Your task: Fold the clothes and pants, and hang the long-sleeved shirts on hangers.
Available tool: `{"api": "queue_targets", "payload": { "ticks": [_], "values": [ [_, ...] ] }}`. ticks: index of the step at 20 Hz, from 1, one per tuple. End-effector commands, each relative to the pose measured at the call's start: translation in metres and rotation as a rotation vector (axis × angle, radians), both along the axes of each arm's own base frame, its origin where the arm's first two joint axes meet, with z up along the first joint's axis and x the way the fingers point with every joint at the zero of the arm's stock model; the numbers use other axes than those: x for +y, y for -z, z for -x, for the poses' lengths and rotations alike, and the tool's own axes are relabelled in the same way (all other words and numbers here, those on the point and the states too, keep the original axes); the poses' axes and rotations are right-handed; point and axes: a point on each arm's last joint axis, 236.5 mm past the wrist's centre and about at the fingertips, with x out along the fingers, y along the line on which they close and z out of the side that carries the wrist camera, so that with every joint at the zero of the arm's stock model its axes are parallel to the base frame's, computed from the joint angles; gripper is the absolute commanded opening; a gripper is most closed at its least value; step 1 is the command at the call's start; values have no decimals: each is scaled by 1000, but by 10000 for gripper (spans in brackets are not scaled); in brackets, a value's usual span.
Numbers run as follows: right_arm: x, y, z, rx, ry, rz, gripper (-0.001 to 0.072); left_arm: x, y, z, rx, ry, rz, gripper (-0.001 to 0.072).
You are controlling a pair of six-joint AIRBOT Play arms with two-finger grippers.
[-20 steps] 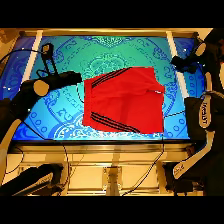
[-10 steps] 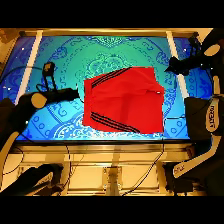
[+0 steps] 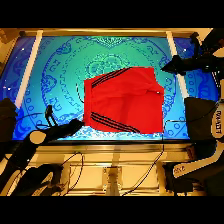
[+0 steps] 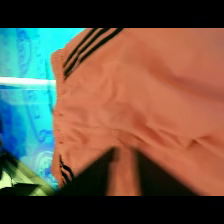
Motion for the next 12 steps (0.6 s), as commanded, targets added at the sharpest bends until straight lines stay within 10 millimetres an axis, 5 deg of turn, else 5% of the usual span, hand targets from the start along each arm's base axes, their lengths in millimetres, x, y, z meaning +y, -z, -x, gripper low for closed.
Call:
{"api": "queue_targets", "payload": {
  "ticks": [1, 7, 12],
  "values": [
    [11, -7, -3, 4, 15, -43, 460, -3, 15, 9, 105, -132, 128, 534],
    [24, -10, -4, 2, 7, -47, 483, 18, 30, -15, 74, -241, 76, 531],
    [33, -10, -4, 0, -8, -46, 483, 10, 38, -13, 102, -231, 87, 532]
  ]
}}
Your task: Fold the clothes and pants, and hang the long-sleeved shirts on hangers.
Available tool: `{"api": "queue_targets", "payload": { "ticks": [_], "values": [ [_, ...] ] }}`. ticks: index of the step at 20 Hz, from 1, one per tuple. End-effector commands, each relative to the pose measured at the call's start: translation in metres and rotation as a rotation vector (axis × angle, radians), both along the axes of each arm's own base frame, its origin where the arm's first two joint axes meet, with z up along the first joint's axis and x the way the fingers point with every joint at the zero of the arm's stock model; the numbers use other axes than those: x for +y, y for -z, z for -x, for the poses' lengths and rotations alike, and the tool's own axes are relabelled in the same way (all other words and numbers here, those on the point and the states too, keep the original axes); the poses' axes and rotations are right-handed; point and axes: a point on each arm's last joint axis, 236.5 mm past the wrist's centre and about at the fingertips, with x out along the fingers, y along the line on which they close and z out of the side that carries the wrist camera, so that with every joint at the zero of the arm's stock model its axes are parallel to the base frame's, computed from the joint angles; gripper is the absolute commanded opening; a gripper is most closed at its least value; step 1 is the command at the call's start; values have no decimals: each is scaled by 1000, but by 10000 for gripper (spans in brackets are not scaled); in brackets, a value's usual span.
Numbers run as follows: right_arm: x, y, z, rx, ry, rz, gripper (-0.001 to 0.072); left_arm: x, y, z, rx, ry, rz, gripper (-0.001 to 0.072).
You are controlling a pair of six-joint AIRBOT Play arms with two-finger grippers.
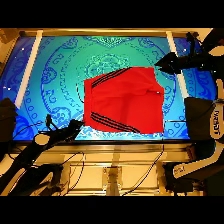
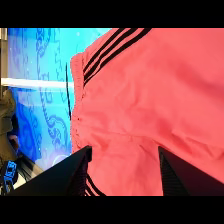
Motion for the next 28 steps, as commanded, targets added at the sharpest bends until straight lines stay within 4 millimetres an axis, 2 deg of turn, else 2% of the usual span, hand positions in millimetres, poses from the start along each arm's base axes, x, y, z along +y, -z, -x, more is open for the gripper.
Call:
{"api": "queue_targets", "payload": {
  "ticks": [1, 9, 14, 15, 16, 17, 18, 19, 21, 22, 24, 26, 28],
  "values": [
    [6, -1, 0, -2, -8, -2, 483, -5, 6, -2, 13, -10, 15, 534],
    [9, -1, 1, -2, -15, -2, 483, -12, 23, -15, 42, -63, 34, 534],
    [9, -1, 1, -2, -15, -2, 483, -20, 23, -41, 35, -26, 6, 528],
    [9, -1, 1, -2, -15, -2, 483, -22, 25, -44, 45, -23, 7, 496],
    [9, -1, 1, -1, -14, -2, 483, -25, 28, -44, 59, -13, 14, 430],
    [9, -1, 1, -2, -14, -2, 483, -27, 29, -44, 67, -6, 18, 299],
    [9, -1, 1, -2, -14, -2, 483, -28, 29, -45, 68, -5, 19, 73],
    [9, -1, 1, -1, -14, -2, 482, -28, 27, -47, 62, -6, 20, 17],
    [7, -2, -4, -14, 2, -1, 475, -30, 15, -56, 5, 25, 3, 16],
    [7, -2, -5, -18, 7, 0, 400, -31, 4, -63, -44, 47, -12, 15],
    [5, -1, -7, -25, 14, 10, 8, -28, -22, -81, -138, 39, -30, 14],
    [-2, 8, -6, -11, 17, 49, 9, -18, -40, -99, -205, -5, -62, 14],
    [-1, 18, 4, 26, -6, 45, 8, -11, -46, -108, -235, -33, -83, 14]
  ]
}}
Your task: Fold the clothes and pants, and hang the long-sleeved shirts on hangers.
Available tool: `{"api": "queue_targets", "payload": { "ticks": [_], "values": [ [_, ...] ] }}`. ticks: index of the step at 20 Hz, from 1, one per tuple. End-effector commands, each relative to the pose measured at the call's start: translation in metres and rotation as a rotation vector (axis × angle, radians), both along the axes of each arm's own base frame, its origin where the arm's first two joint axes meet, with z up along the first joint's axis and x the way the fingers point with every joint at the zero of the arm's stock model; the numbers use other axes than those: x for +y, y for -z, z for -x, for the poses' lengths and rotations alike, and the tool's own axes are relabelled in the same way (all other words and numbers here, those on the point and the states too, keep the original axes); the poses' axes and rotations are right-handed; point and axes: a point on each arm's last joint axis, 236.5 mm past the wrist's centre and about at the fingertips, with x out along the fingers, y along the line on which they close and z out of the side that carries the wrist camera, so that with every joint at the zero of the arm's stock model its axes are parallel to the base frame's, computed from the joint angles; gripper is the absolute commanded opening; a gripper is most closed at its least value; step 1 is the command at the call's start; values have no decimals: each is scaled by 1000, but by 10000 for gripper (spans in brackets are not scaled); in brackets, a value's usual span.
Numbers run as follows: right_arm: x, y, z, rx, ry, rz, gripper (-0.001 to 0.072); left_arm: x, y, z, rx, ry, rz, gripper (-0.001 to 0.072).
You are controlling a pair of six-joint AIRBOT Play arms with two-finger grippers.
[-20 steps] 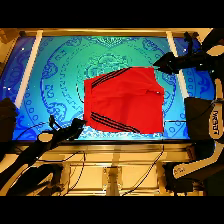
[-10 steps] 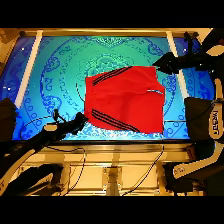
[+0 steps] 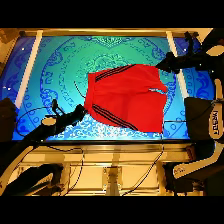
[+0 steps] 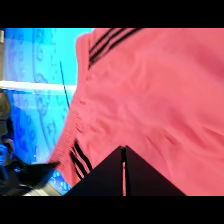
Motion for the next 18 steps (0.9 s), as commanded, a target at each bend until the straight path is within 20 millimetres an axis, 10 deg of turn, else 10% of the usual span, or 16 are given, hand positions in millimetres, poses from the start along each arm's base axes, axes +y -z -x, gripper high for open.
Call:
{"api": "queue_targets", "payload": {
  "ticks": [1, 18],
  "values": [
    [-3, 17, 14, 46, -23, 17, 8, 16, -19, -22, -92, -49, -62, 14],
    [-3, 122, 230, 384, 477, -51, 48, 25, -21, -30, -126, -99, -113, 15]
  ]
}}
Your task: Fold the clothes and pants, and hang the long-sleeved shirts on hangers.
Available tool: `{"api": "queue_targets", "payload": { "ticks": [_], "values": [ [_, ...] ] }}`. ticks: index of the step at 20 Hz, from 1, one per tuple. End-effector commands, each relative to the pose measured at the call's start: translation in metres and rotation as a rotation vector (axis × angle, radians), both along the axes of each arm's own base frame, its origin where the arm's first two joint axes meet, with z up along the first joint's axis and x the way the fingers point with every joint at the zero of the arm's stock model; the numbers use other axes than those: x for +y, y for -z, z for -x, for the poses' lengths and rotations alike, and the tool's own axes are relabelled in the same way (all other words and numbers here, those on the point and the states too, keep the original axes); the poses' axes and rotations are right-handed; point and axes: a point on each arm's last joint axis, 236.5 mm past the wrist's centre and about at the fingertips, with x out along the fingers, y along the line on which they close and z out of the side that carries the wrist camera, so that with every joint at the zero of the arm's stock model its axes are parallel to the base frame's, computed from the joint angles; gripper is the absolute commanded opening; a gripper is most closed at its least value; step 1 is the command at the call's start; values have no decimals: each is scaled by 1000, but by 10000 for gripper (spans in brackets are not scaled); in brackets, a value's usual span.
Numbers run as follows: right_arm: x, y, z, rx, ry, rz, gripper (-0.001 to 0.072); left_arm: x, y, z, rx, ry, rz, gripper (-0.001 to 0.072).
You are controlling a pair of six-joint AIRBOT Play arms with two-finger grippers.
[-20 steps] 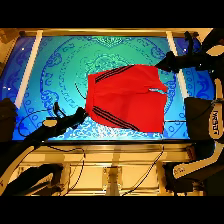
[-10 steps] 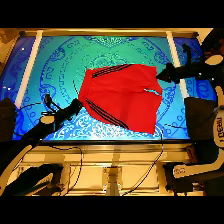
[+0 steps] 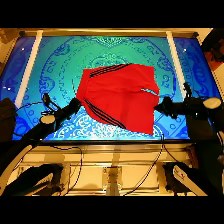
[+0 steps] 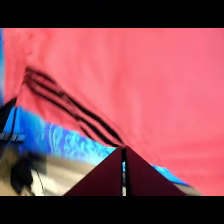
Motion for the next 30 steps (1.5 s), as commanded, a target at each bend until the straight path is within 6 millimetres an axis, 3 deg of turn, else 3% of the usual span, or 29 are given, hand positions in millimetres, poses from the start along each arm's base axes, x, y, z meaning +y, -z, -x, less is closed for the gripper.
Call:
{"api": "queue_targets", "payload": {
  "ticks": [1, 2, 4, 6, 7, 8, 15, 19, 30],
  "values": [
    [-13, 38, 47, 145, 190, 47, 187, -9, -1, 3, -3, 25, -2, 15],
    [-6, 45, 67, 232, 194, 23, 328, -13, -1, 4, -3, 34, -2, 15],
    [9, 52, 93, 330, 150, -28, 338, -18, -1, 6, -3, 48, -1, 15],
    [9, 59, 96, 349, 172, -31, 354, -22, -1, 8, -4, 60, -1, 15],
    [7, 61, 94, 346, 189, -28, 424, -23, -2, 9, -7, 65, -3, 14],
    [5, 62, 92, 339, 198, -22, 447, -23, -3, 8, -14, 70, -15, 15],
    [-11, 81, 88, 366, 318, 18, 481, -17, -5, 5, -33, 62, -44, 15],
    [-9, 99, 101, 424, 374, 1, 481, -17, -5, 5, -33, 61, -44, 15],
    [-23, 123, 65, 371, 552, -56, 468, -17, -5, 5, -33, 61, -44, 15]
  ]
}}
